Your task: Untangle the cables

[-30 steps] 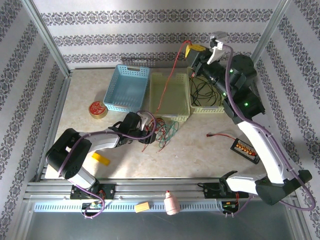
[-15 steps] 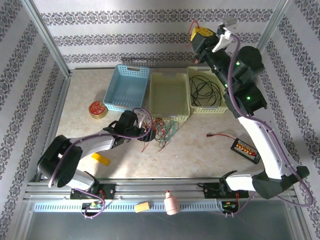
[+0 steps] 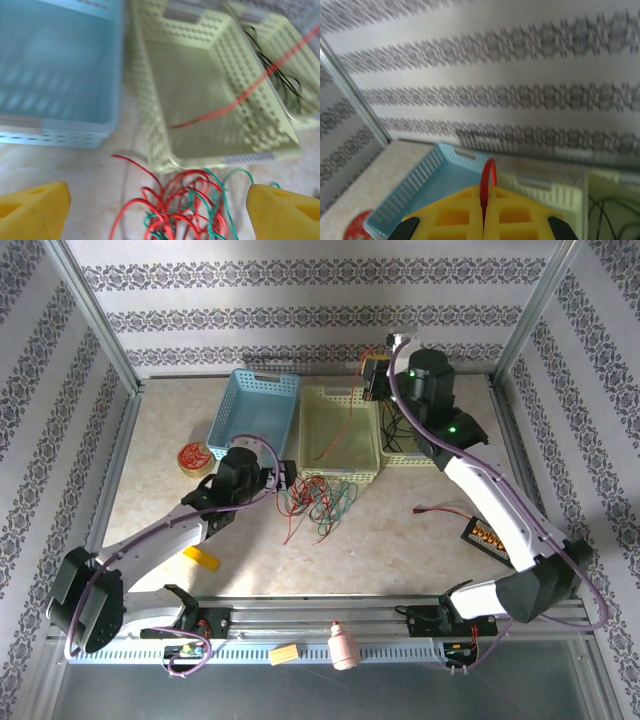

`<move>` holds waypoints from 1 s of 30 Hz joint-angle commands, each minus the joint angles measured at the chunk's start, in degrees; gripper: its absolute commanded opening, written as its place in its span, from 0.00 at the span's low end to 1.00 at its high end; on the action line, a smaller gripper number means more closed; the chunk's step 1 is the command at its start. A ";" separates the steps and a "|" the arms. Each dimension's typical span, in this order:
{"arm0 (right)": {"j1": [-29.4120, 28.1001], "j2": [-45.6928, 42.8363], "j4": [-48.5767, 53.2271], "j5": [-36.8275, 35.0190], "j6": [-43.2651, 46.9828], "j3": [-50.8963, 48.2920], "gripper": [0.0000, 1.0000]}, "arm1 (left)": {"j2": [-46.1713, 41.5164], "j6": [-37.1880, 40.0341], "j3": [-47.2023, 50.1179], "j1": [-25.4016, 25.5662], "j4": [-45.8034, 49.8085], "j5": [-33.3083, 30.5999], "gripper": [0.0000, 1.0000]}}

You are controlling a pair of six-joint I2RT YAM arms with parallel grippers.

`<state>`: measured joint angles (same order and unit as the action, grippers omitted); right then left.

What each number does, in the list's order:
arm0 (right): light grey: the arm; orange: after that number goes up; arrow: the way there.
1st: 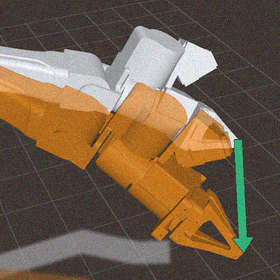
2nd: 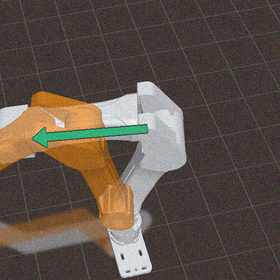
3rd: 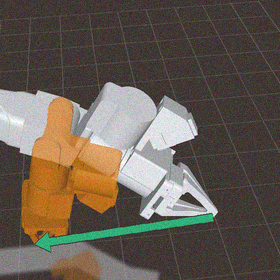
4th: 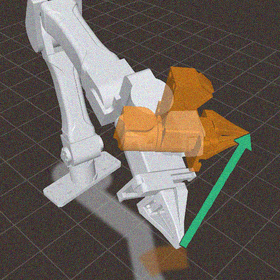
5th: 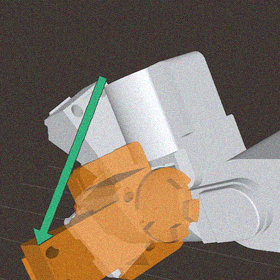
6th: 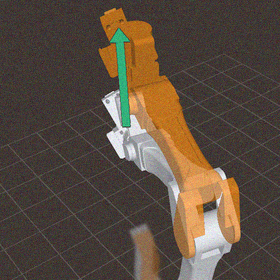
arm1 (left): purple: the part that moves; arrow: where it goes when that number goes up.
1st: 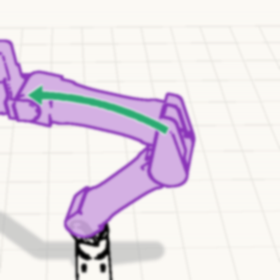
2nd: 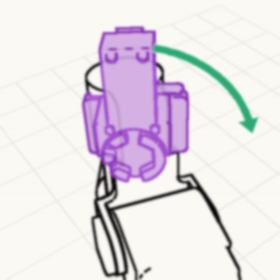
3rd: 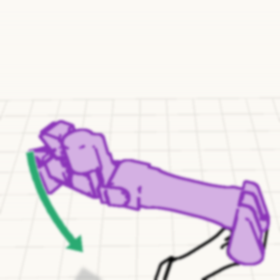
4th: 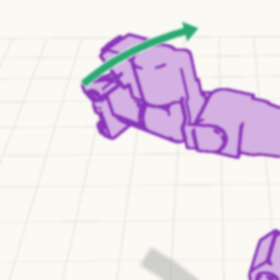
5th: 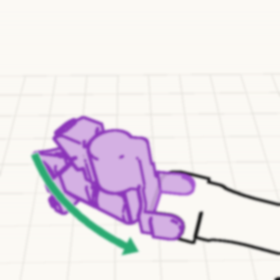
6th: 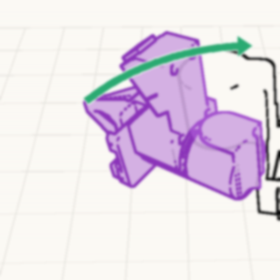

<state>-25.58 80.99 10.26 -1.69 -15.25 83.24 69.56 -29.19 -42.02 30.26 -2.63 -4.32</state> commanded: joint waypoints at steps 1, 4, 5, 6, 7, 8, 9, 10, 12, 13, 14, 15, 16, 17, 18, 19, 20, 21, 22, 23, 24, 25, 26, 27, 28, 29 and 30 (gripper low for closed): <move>0.53 4.58 0.02 -0.75 -4.65 -4.11 0.00 | -2.85 -5.18 1.16 -1.79 4.33 -9.03 0.91; 0.61 10.18 -0.47 1.28 -7.15 -4.60 0.00 | -2.56 -6.37 0.75 -3.18 7.93 -9.28 0.92; 0.75 12.77 -0.29 1.86 -8.06 -4.13 0.00 | -2.34 -6.45 0.97 -3.49 8.03 -8.77 0.92; 0.84 14.69 -0.34 2.22 -8.86 -3.69 0.00 | -2.18 -6.49 1.34 -3.63 7.65 -8.34 0.92; 1.01 16.93 -0.71 3.06 -9.83 -3.26 0.00 | -2.02 -6.40 1.81 -3.70 7.10 -7.86 0.92; 1.29 19.14 -1.30 4.44 -11.11 -2.66 0.00 | -1.90 -6.25 2.16 -3.72 6.73 -7.32 0.92; 1.54 21.02 -1.38 5.12 -12.26 -1.88 0.00 | -1.66 -6.23 2.25 -3.72 6.60 -6.88 0.92; 1.74 23.18 -1.94 6.31 -13.51 -0.96 0.00 | -1.37 -6.19 2.29 -3.72 6.56 -6.48 0.92; 1.96 27.17 -2.32 8.39 -15.32 1.73 0.01 | -0.79 -5.18 2.29 -3.72 6.31 -5.29 0.92; 2.03 29.39 -2.01 10.05 -15.90 3.64 0.05 | -0.53 -4.77 2.22 -3.72 6.36 -4.88 0.92; 2.03 31.61 -1.12 12.15 -16.33 5.84 0.11 | -0.30 -4.50 2.13 -3.72 6.32 -4.43 0.92; 1.90 33.26 -0.07 13.40 -16.88 7.62 0.17 | -0.13 -4.14 2.14 -3.72 6.23 -3.96 0.92; 1.71 34.76 1.19 14.10 -17.39 9.28 0.26 | -0.04 -3.78 2.12 -3.72 6.14 -3.37 0.92; 1.39 35.78 1.98 14.43 -17.64 10.24 0.34 | 0.00 -3.47 2.12 -3.72 5.99 -2.66 0.92; 1.13 36.15 2.64 14.01 -17.76 10.66 0.38 | 0.00 -3.24 2.14 -3.72 5.85 -2.11 0.92; 0.73 35.98 3.14 13.07 -17.44 10.73 0.44 | -0.03 -3.16 2.20 -3.71 5.81 -1.86 0.92; 0.42 35.55 3.57 11.84 -16.85 10.43 0.50 | 0.03 -3.14 2.30 -3.71 5.93 -1.76 0.92; 0.13 34.81 3.93 10.60 -16.19 10.03 0.55 | -0.02 -3.16 2.38 -3.72 6.10 -1.82 0.92; -0.15 33.65 4.23 8.93 -15.64 9.33 0.56 | -0.02 -3.01 2.45 -3.71 6.38 -1.92 0.92; -0.41 32.40 4.24 7.46 -14.66 8.48 0.56 | 0.05 -2.90 2.55 -3.72 6.41 -1.75 0.92; -0.67 31.33 4.36 6.33 -13.95 7.82 0.56 | 0.21 -2.80 2.64 -3.72 6.40 -1.58 0.92; -0.94 30.03 4.73 5.23 -13.01 7.11 0.56 | 0.32 -2.59 2.64 -3.72 6.38 -1.26 0.92; -1.27 28.47 4.93 4.50 -11.99 6.31 0.55 | 0.65 -2.30 2.61 -3.72 6.31 -0.69 0.92; -1.75 26.94 4.90 4.08 -10.89 5.30 0.54 | 0.95 -2.07 2.41 -3.72 6.49 -0.21 0.92; -2.51 24.96 4.74 4.09 -9.41 3.80 0.53 | 1.44 -1.80 2.13 -3.72 6.70 0.40 0.92; -3.52 23.01 4.52 5.44 -7.78 2.09 0.50 | 1.84 -1.62 1.89 -3.72 6.67 1.24 0.92; -4.48 21.36 4.50 7.40 -6.26 0.47 0.49 | 2.30 -1.51 1.69 -3.72 6.65 1.94 0.92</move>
<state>-27.75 108.55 14.35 5.21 -26.46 86.56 70.74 -32.53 -40.07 26.98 2.57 -4.78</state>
